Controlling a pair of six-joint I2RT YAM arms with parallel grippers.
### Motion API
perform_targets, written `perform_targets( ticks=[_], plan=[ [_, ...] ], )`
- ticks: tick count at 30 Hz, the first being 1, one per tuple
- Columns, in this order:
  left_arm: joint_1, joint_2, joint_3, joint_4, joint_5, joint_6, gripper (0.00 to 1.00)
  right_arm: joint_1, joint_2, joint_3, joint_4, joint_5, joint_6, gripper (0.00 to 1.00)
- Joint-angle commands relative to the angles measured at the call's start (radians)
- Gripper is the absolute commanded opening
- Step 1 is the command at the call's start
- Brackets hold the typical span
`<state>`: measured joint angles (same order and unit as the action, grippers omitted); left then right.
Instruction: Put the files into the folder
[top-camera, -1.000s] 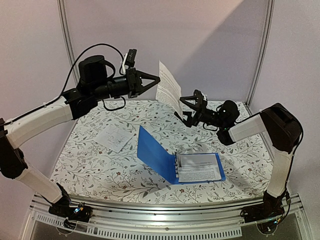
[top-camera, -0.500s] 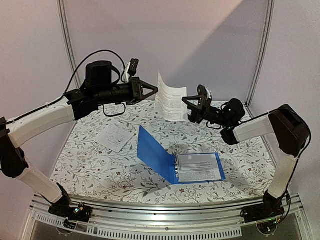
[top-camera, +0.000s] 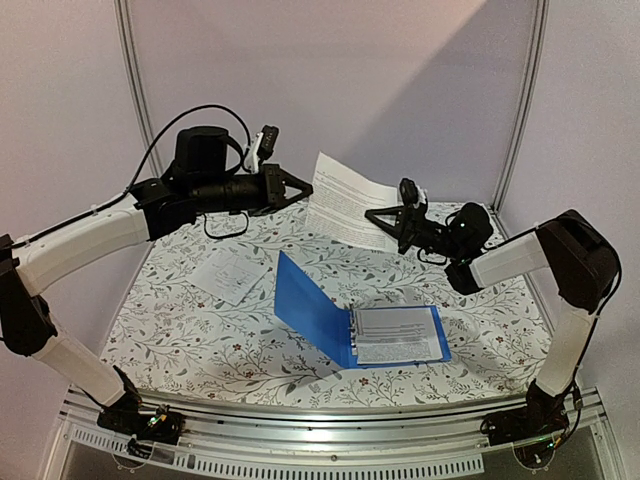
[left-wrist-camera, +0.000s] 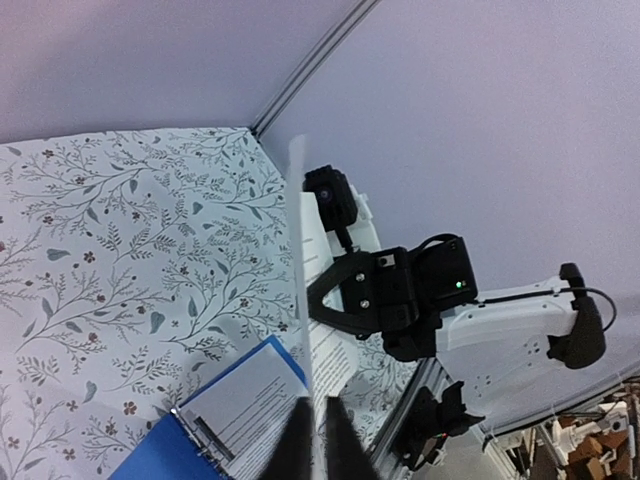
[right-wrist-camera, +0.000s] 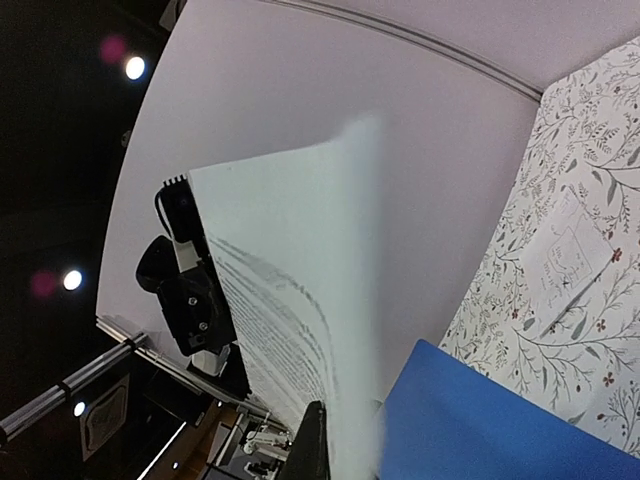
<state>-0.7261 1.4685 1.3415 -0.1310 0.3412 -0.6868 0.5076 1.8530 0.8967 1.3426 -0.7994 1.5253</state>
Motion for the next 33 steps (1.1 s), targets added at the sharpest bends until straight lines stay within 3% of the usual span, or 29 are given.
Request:
perform_targets(
  ticks=[1,2,4,8,12,16,20,24,26,33],
  plan=[
    [0.018,0.022,0.03,-0.14,-0.087,0.092,0.24,-0.029,-0.028,-0.054,0.342,-0.015,-0.026,0.0],
    [0.019,0.035,0.052,-0.191,-0.135,0.131,0.36,-0.031,-0.039,-0.068,0.293,-0.021,-0.052,0.0],
    [0.019,0.052,0.089,-0.286,-0.285,0.21,0.49,-0.034,-0.077,-0.093,0.155,-0.043,-0.134,0.0],
    [0.04,0.052,0.108,-0.355,-0.601,0.323,0.62,-0.034,-0.202,-0.105,-0.339,-0.055,-0.413,0.0],
    [0.128,0.086,0.122,-0.324,-0.628,0.353,0.68,-0.034,-0.351,-0.046,-0.908,-0.011,-0.752,0.0],
    [0.209,0.184,0.168,-0.326,-0.614,0.377,0.68,-0.037,-0.479,-0.042,-1.192,-0.014,-0.864,0.0],
    [0.26,0.257,0.132,-0.297,-0.608,0.382,0.67,-0.042,-0.554,-0.067,-1.35,-0.038,-0.872,0.0],
    [0.345,0.266,0.036,-0.201,-0.433,0.317,0.66,-0.068,-0.589,-0.129,-1.44,-0.036,-0.866,0.0],
    [0.377,0.26,0.006,-0.181,-0.412,0.306,0.65,-0.086,-0.593,-0.167,-1.474,-0.019,-0.875,0.0],
    [0.41,0.199,-0.038,-0.157,-0.412,0.3,0.65,-0.166,-0.562,-0.347,-1.425,0.009,-0.885,0.0]
  ],
)
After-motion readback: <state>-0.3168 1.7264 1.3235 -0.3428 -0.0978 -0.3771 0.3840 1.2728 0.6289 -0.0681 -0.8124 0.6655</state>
